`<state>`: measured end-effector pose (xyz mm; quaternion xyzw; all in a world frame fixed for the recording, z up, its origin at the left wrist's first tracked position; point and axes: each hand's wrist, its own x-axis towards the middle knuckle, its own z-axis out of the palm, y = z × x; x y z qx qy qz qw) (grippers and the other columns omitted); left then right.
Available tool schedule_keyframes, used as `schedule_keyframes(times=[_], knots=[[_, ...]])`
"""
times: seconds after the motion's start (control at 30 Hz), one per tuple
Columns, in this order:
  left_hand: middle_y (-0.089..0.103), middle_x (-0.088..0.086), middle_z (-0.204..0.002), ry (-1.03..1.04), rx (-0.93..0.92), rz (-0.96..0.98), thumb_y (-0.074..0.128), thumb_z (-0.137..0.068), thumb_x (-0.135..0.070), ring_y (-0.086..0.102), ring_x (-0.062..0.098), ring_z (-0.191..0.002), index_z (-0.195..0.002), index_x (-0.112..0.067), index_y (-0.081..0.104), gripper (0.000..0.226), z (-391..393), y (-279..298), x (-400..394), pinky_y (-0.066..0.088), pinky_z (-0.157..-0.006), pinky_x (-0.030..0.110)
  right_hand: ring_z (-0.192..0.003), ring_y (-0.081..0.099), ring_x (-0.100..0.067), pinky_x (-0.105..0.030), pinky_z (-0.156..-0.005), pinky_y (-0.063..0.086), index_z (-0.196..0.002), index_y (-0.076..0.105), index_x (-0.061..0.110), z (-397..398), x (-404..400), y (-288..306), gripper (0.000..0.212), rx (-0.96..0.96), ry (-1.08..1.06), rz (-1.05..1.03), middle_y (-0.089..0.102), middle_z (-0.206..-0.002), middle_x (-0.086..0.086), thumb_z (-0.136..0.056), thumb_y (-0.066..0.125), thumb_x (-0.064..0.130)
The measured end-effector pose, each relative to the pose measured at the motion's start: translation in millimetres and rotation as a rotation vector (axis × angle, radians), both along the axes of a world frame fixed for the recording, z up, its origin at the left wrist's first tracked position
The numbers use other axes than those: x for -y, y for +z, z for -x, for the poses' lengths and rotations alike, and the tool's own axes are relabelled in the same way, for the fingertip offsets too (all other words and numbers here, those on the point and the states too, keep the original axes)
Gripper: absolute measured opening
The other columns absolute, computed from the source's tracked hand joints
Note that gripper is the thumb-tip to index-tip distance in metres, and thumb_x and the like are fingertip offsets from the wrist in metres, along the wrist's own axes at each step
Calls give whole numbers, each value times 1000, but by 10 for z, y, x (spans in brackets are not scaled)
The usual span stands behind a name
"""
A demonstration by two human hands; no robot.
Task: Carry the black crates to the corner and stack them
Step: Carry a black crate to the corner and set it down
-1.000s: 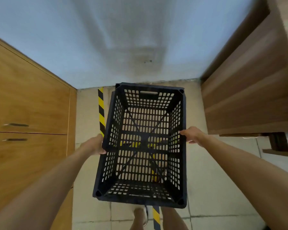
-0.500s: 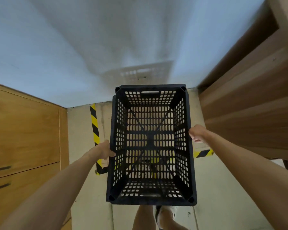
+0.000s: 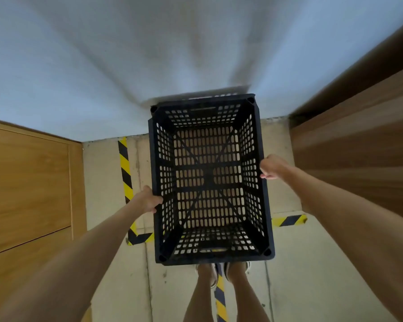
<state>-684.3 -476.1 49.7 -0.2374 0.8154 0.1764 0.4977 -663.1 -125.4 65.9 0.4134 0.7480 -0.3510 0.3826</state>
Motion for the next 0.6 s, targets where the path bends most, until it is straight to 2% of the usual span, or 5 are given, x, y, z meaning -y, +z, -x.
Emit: schedule_keyframes(times=[0.23,0.33,0.4,0.53,0.6], knots=[[59,27,-122,97,-67,23,59,-88,-3,65,39,-104,-137,6,38,54,38,-513,-95,57,-87,46,-62,45,-8,-18,-56,42,-67,43,12,256,-103,-572,29,-7,21,62,49,-83,-6,-93,44,0],[60,27,-121,117,-74,21,60,-87,-2,66,40,-103,-136,6,39,54,90,-710,-87,56,-88,47,-84,60,-21,-35,-85,52,-92,56,-6,295,-113,-814,6,-20,39,16,56,-99,-14,-90,51,-2],[59,27,-122,149,-75,0,59,-87,-3,65,40,-105,-138,5,38,55,119,-825,-76,56,-89,47,-96,61,-26,-41,-95,51,-107,53,-6,296,-98,-892,16,-20,35,9,55,-100,-15,-91,48,-3],[54,27,-130,171,-47,-16,60,-89,-4,61,40,-112,-140,5,36,57,113,-966,-129,55,-91,44,-68,56,-12,-22,-62,49,-78,46,1,276,-55,-1046,18,5,10,24,56,-96,-10,-95,40,-1],[44,23,-140,189,5,-5,58,-92,-2,53,38,-122,-142,3,33,57,100,-1004,-191,49,-94,37,-73,59,-12,-24,-74,53,-90,50,2,258,-66,-1135,11,4,-56,47,55,-114,-12,-93,39,-3]])
